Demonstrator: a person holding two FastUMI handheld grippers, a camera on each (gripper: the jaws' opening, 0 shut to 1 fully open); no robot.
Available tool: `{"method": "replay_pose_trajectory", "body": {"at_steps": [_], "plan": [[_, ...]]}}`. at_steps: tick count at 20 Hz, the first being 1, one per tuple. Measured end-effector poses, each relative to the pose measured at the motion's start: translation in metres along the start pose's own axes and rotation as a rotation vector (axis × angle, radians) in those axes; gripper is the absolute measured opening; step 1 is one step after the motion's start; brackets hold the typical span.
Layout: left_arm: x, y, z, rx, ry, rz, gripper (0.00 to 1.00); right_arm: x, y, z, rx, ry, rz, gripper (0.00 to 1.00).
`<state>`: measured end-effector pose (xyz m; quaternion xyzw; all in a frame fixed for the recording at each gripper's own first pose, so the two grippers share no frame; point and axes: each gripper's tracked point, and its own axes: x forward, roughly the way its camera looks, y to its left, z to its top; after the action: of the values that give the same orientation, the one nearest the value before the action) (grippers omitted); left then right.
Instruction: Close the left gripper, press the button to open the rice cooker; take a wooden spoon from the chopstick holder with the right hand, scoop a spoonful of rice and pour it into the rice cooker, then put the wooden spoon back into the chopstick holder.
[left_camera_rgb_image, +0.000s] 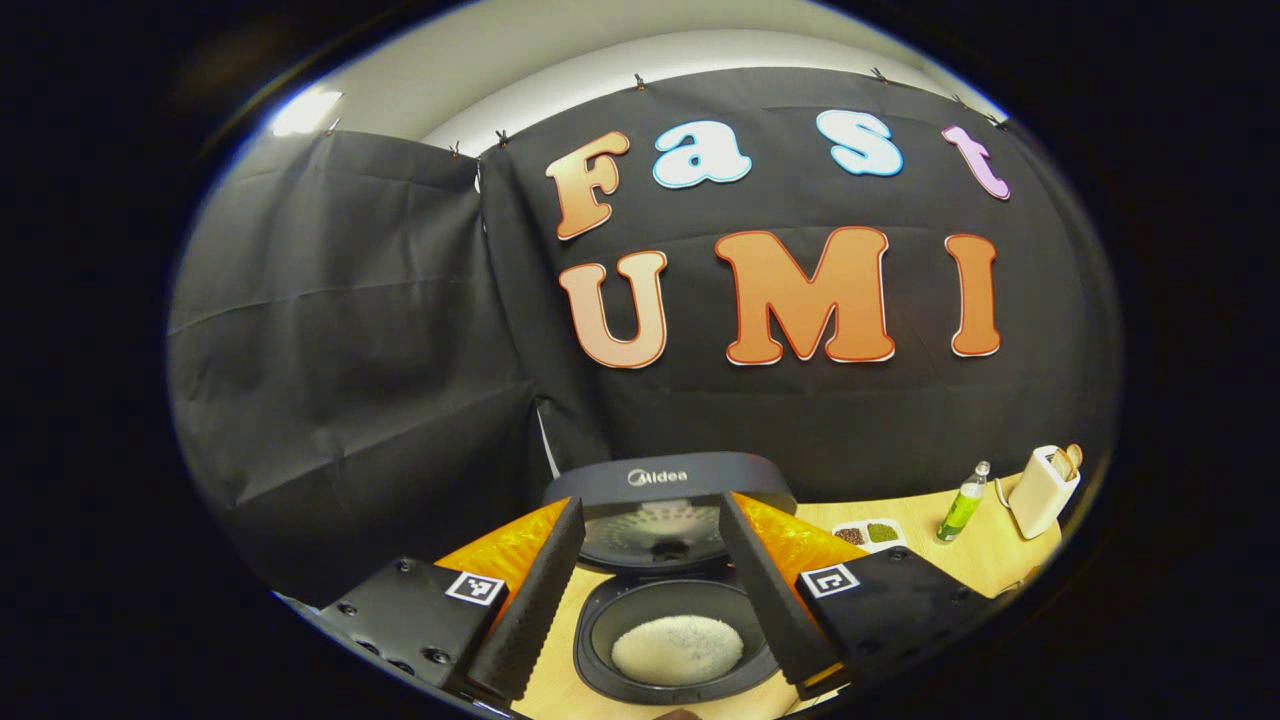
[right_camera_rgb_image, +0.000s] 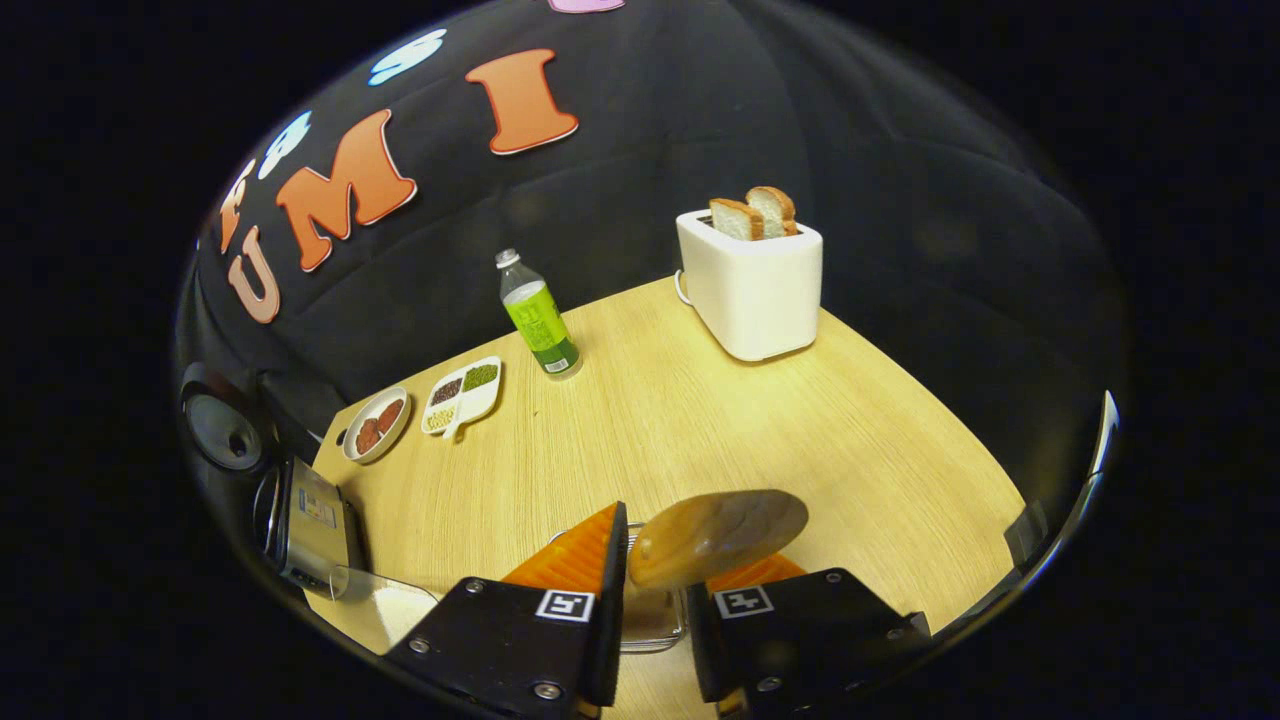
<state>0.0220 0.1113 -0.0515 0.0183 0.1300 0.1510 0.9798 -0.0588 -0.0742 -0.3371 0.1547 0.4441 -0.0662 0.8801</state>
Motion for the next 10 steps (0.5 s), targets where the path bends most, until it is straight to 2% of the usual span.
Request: {"method": "replay_pose_trajectory", "body": {"at_steps": [3,4,6,7,10], "plan": [[0.029,-0.003,0.023,-0.034,-0.014,-0.029,0.92,-0.013,-0.008,0.015,0.017,-0.04,-0.02,0.48],[0.04,-0.001,0.029,-0.029,-0.014,-0.023,0.92,-0.02,-0.011,0.024,0.021,-0.064,-0.024,0.6],[0.064,-0.014,0.03,-0.053,0.01,-0.052,0.87,-0.034,-0.014,0.041,0.026,-0.111,-0.031,0.75],[0.076,-0.014,0.029,-0.063,0.036,-0.05,0.9,-0.042,-0.015,0.053,0.026,-0.142,-0.028,0.79],[0.103,-0.018,-0.003,-0.074,0.163,-0.052,0.91,-0.069,-0.017,0.083,0.015,-0.227,-0.026,0.84]]}}
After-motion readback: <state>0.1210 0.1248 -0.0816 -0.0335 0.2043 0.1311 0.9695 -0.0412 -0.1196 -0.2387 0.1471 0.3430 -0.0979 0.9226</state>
